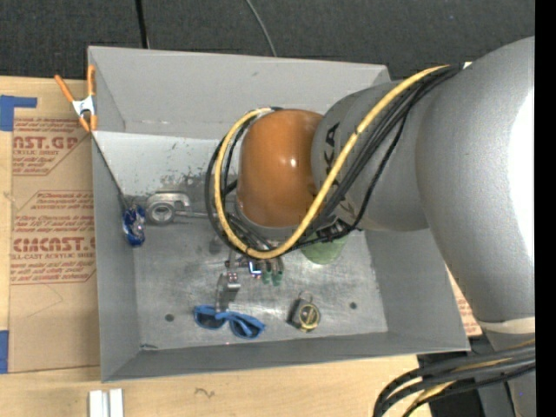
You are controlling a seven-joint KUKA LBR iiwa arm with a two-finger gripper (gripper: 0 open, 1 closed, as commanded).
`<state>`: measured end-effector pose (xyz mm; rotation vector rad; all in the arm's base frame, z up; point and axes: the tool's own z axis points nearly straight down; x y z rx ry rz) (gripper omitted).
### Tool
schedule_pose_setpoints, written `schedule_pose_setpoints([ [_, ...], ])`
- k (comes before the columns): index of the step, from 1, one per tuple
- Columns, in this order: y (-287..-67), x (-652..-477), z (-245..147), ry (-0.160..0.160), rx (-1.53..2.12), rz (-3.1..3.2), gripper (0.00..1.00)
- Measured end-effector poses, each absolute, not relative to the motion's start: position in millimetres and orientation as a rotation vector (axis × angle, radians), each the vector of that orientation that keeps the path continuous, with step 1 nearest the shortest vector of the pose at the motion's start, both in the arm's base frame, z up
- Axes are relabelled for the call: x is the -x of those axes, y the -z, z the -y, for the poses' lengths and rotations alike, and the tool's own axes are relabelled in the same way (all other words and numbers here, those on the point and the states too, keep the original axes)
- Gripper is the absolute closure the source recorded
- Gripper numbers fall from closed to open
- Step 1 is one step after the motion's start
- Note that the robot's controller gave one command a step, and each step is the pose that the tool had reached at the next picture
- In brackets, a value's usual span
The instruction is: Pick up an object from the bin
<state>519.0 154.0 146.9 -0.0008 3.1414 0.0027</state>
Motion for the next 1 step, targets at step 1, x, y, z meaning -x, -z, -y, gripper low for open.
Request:
schedule_pose_setpoints([
  [1, -170.7, -499.0, -136.0, 0.001, 0.045, -3.14, 0.0],
])
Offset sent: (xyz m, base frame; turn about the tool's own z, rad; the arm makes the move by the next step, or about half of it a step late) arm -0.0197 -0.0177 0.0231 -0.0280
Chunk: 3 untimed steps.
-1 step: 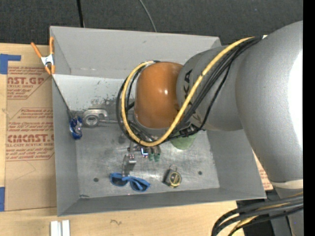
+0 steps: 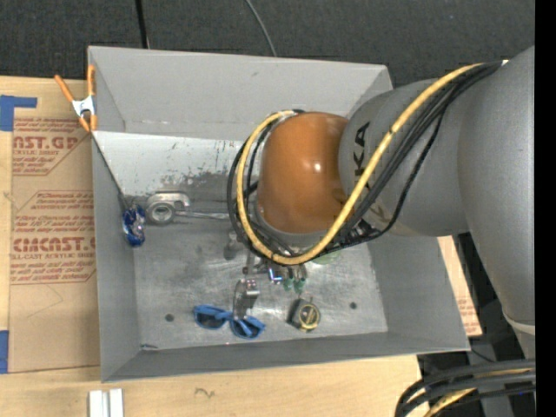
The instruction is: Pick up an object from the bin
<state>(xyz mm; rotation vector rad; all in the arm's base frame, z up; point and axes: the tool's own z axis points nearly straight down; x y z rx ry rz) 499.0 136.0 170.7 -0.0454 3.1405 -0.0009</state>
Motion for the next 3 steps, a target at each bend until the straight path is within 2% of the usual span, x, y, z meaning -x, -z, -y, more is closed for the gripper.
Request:
schedule_pose_setpoints([
  [1, -72, -494.9, -142, -0.002, 0.417, -3.107, 0.0],
  [2, -73, -493.9, -142, -0.004, 0.416, -3.108, 1.0],
  [3, -227, -501.8, -140, -0.001, 0.7, -3.052, 1.0],
])
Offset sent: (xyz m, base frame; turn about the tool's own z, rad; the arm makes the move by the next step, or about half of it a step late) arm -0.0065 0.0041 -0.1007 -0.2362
